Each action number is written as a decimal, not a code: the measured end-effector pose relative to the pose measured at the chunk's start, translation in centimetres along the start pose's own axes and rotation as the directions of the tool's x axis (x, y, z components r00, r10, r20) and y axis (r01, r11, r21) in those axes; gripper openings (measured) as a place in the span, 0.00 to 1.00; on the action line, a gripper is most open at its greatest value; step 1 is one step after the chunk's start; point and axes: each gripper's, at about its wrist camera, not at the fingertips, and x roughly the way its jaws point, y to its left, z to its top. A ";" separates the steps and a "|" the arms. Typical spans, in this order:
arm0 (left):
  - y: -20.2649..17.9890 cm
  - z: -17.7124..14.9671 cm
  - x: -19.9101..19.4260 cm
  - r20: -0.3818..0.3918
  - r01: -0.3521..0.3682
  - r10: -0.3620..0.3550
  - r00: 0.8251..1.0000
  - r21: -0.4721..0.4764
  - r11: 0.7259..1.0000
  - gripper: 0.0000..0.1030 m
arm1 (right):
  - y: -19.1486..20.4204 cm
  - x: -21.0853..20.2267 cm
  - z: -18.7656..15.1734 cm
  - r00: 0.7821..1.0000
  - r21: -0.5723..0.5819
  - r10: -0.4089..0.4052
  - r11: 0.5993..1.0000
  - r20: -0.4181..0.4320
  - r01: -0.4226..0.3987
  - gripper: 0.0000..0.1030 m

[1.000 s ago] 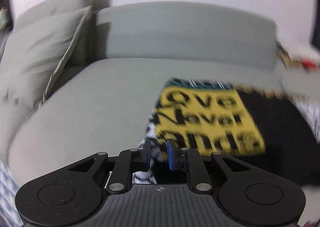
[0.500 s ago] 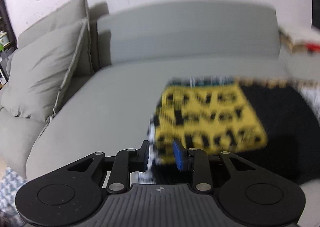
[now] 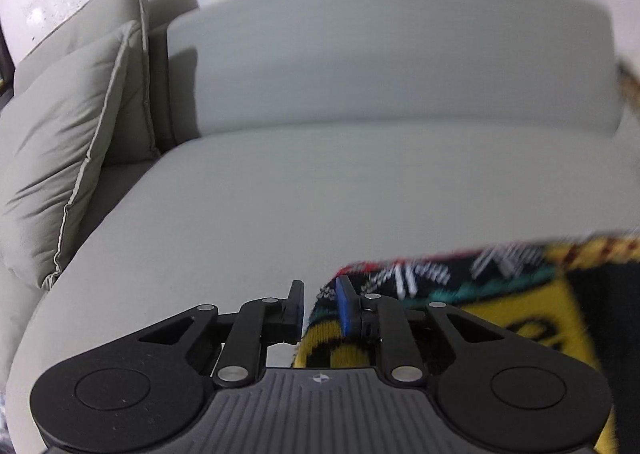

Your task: Fold clothes

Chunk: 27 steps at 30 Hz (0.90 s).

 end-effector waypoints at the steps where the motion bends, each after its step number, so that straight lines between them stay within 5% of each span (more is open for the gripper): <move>1: -0.3 -0.3 1.0 -0.027 -0.036 0.036 0.999 0.025 0.999 0.14 | 0.1 1.2 -0.6 0.999 -0.013 -0.010 1.000 -0.049 0.010 0.29; 2: -0.6 -0.6 2.1 -0.054 -0.071 0.074 0.996 0.051 0.996 0.00 | 0.3 2.5 -1.2 0.994 -0.025 -0.020 1.000 -0.111 0.018 0.29; 6: -0.2 -0.7 2.1 -0.070 -0.044 0.045 0.996 0.020 0.999 0.00 | 1.2 4.0 -1.9 0.987 -0.095 -0.061 0.994 -0.152 0.046 0.29; 10: 0.9 -0.7 -0.8 -0.013 -0.042 0.041 0.999 -0.030 0.999 0.00 | -1.1 0.3 -1.4 0.995 0.054 0.044 0.998 -0.088 -0.039 0.29; 14: 2.9 -1.4 -6.5 0.070 -0.006 0.011 0.998 -0.085 0.996 0.24 | -2.5 -6.7 -0.5 0.996 0.133 0.087 0.987 -0.012 -0.085 0.55; 19: 2.8 -4.7 -14.6 0.140 0.132 -0.125 0.982 -0.039 0.990 0.34 | -3.6 -13.7 -2.7 0.999 0.095 0.049 0.994 0.004 -0.049 0.55; 20: 2.1 -5.5 -15.0 0.127 0.139 -0.135 0.983 -0.020 0.990 0.34 | -3.8 -14.3 -3.4 1.000 0.087 0.031 0.996 0.000 -0.030 0.52; 23: 0.2 -7.4 -14.0 0.046 0.084 -0.085 0.995 0.037 0.996 0.34 | -4.1 -14.0 -5.7 0.999 0.048 -0.046 0.998 -0.023 0.047 0.18; 25: -0.7 -8.2 -11.6 -0.051 -0.003 0.007 0.999 0.076 0.997 0.32 | -4.1 -12.1 -7.4 0.989 -0.035 -0.145 0.989 -0.038 0.144 0.15; 27: -1.2 -8.4 -11.1 -0.048 -0.017 0.023 0.999 0.114 0.993 0.31 | -4.3 -10.2 -8.7 0.973 -0.089 -0.206 0.976 -0.101 0.197 0.08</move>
